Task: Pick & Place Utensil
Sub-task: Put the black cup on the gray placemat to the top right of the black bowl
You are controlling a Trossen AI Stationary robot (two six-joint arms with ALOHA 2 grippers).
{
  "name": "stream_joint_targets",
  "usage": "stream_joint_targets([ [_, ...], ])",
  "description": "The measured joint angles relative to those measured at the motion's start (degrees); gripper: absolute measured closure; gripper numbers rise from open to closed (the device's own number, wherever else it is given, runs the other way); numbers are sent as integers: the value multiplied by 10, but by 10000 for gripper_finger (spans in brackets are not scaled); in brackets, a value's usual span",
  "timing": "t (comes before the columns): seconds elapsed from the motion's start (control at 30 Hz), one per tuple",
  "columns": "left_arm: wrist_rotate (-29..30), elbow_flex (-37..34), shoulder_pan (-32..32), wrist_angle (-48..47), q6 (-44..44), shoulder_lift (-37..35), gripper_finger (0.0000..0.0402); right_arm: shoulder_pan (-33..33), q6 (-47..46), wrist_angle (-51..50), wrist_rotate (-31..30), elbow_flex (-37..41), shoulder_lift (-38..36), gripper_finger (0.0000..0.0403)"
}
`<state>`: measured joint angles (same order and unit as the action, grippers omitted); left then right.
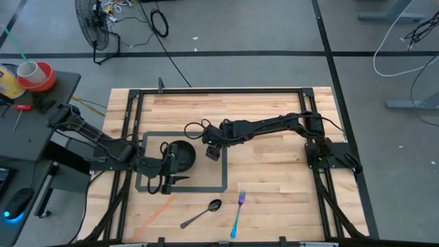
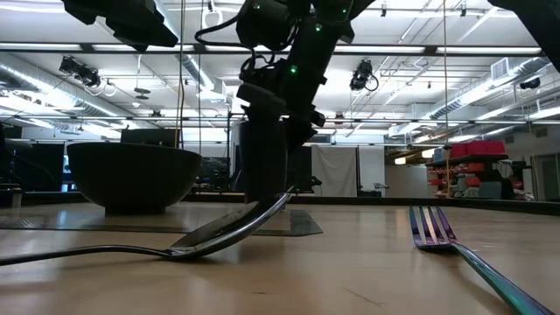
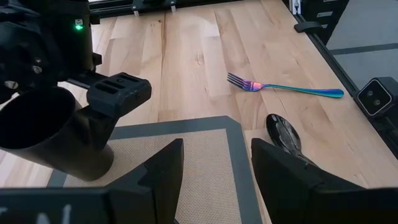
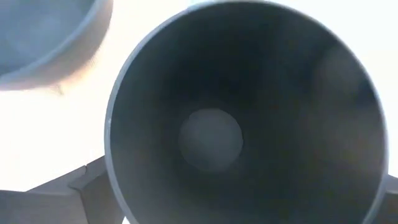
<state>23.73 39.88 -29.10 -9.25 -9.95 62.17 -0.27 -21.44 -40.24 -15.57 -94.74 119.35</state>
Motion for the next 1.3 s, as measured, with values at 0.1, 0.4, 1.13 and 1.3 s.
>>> stream_joint_targets([
  [0.1, 0, 0, 0, 0, 0, 0, 209, 0, 12, 22, -6, 0, 0, 4],
  [0.4, 0, 0, 0, 0, -8, 0, 209, -3, 32, 5, -14, 0, 0, 4],
  [1.13, 0, 0, 0, 0, -9, 0, 209, -2, 39, -3, -9, 28, 1, 4],
  [1.3, 0, 0, 0, 0, -9, 0, 209, -1, 30, 14, -9, 34, 1, 5],
])
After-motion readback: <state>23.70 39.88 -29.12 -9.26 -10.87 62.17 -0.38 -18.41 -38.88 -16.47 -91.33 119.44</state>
